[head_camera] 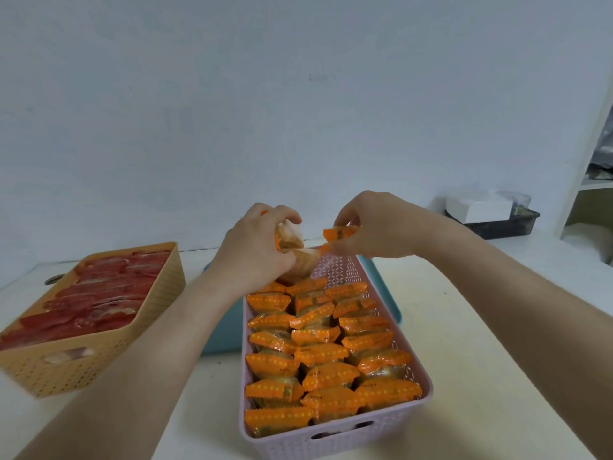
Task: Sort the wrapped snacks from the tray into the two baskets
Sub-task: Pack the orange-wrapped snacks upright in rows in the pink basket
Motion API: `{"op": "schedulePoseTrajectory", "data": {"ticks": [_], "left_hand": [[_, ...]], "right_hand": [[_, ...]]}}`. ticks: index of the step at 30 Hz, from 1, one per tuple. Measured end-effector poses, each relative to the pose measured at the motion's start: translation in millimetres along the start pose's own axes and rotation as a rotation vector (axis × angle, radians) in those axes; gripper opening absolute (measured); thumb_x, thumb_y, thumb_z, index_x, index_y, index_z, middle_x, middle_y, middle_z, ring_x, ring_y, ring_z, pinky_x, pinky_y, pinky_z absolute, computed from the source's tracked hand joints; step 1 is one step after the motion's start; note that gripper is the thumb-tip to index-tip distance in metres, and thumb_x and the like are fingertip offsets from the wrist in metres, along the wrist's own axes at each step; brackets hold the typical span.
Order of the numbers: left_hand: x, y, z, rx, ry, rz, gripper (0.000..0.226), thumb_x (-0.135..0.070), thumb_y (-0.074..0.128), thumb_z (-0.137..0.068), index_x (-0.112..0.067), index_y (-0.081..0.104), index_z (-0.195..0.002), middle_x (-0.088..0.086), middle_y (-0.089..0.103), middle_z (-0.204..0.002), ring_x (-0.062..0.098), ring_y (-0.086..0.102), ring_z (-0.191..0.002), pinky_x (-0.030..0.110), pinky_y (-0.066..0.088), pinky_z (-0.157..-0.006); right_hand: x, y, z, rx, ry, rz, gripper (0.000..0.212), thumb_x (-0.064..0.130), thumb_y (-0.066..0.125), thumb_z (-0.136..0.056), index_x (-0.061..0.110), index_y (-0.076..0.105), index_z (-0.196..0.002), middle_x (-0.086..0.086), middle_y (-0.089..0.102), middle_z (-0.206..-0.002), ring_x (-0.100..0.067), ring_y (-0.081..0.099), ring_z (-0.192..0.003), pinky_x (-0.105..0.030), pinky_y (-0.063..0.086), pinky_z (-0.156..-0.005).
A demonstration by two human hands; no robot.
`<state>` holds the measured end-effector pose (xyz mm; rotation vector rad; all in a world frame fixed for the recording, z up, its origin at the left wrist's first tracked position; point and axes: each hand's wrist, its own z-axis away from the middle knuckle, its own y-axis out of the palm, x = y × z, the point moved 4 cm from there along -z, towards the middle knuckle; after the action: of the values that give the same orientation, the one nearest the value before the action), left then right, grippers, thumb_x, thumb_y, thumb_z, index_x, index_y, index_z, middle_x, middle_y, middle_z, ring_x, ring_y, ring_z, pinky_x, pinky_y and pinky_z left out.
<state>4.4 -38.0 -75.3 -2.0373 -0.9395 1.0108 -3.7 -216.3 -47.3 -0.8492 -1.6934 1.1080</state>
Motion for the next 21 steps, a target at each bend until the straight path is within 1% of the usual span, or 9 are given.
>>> {"op": "schedulePoseTrajectory", "data": {"ticks": [3,6,8,10,14,16,18,19,21], "left_hand": [[5,-3,-1,-0.015,-0.022,0.051,0.054,-0.021,0.07,-0.075,-0.038,0.051,-0.123,-0.007,0.045,-0.113,0.014,0.05,-0.097,0.024,0.041,-0.077],[6,-3,0,-0.015,-0.005,0.08,0.057,-0.019,0.07,-0.076,-0.038,0.049,-0.126,-0.007,0.045,-0.114,0.015,0.051,-0.099,0.025,0.043,-0.08],[5,-4,-1,-0.023,0.015,0.079,0.057,-0.017,0.07,-0.076,-0.038,0.05,-0.126,-0.008,0.045,-0.114,0.013,0.05,-0.1,0.022,0.041,-0.08],[4,-4,-2,-0.022,0.028,0.079,0.057,-0.016,0.07,-0.076,-0.039,0.05,-0.125,-0.009,0.045,-0.113,0.013,0.049,-0.099,0.019,0.039,-0.076],[0,-3,-4,0.004,0.059,0.082,0.061,-0.008,0.069,-0.074,-0.039,0.051,-0.124,-0.009,0.046,-0.115,0.013,0.05,-0.1,0.013,0.038,-0.072],[-2,-1,-5,0.032,0.089,0.082,0.064,-0.003,0.068,-0.074,-0.04,0.052,-0.123,-0.008,0.047,-0.12,0.013,0.05,-0.103,0.014,0.039,-0.076],[-6,1,-5,0.075,0.128,0.083,0.064,0.0,0.067,-0.075,-0.041,0.052,-0.121,-0.009,0.048,-0.121,0.012,0.05,-0.106,0.013,0.039,-0.079],[-7,2,-5,0.098,0.144,0.086,0.064,0.001,0.067,-0.075,-0.04,0.053,-0.121,-0.009,0.048,-0.12,0.011,0.05,-0.106,0.013,0.039,-0.079],[-10,5,-6,0.139,0.171,0.098,0.062,-0.001,0.069,-0.075,-0.039,0.054,-0.122,-0.01,0.05,-0.119,0.011,0.051,-0.106,0.016,0.041,-0.081]], "right_hand": [[0,-1,-4,-0.008,-0.011,0.055,0.024,0.037,0.066,-0.078,0.014,0.073,-0.081,-0.007,0.07,-0.076,-0.017,0.061,-0.066,-0.029,0.046,-0.056],[6,1,-5,0.024,-0.049,0.092,0.029,0.036,0.061,-0.082,0.01,0.071,-0.078,-0.006,0.068,-0.07,-0.017,0.059,-0.062,-0.028,0.042,-0.056],[10,-2,-4,-0.007,-0.061,0.04,0.036,0.037,0.057,-0.087,0.008,0.061,-0.067,-0.002,0.055,-0.059,-0.015,0.048,-0.053,-0.026,0.037,-0.053],[12,0,-4,0.004,-0.073,0.044,0.039,0.037,0.055,-0.089,0.01,0.055,-0.061,-0.002,0.048,-0.057,-0.015,0.043,-0.051,-0.027,0.035,-0.053],[5,32,-6,0.204,-0.066,0.203,0.033,0.039,0.056,-0.086,0.008,0.068,-0.08,-0.005,0.065,-0.071,-0.022,0.061,-0.067,-0.035,0.051,-0.064],[-1,48,-9,0.225,-0.063,0.251,0.034,0.044,0.059,-0.083,0.012,0.069,-0.087,-0.006,0.068,-0.08,-0.023,0.063,-0.076,-0.036,0.053,-0.071],[-7,43,-10,0.147,-0.024,0.173,0.045,0.052,0.065,-0.079,0.012,0.065,-0.099,-0.002,0.067,-0.094,-0.02,0.061,-0.084,-0.035,0.053,-0.075],[-9,37,-10,0.082,-0.007,0.091,0.051,0.053,0.069,-0.076,0.014,0.058,-0.107,0.0,0.063,-0.102,-0.017,0.058,-0.088,-0.032,0.051,-0.074],[-8,24,-9,-0.024,-0.049,-0.064,0.062,0.046,0.076,-0.074,0.021,0.042,-0.119,0.002,0.053,-0.116,-0.013,0.053,-0.093,-0.023,0.044,-0.07]]}}
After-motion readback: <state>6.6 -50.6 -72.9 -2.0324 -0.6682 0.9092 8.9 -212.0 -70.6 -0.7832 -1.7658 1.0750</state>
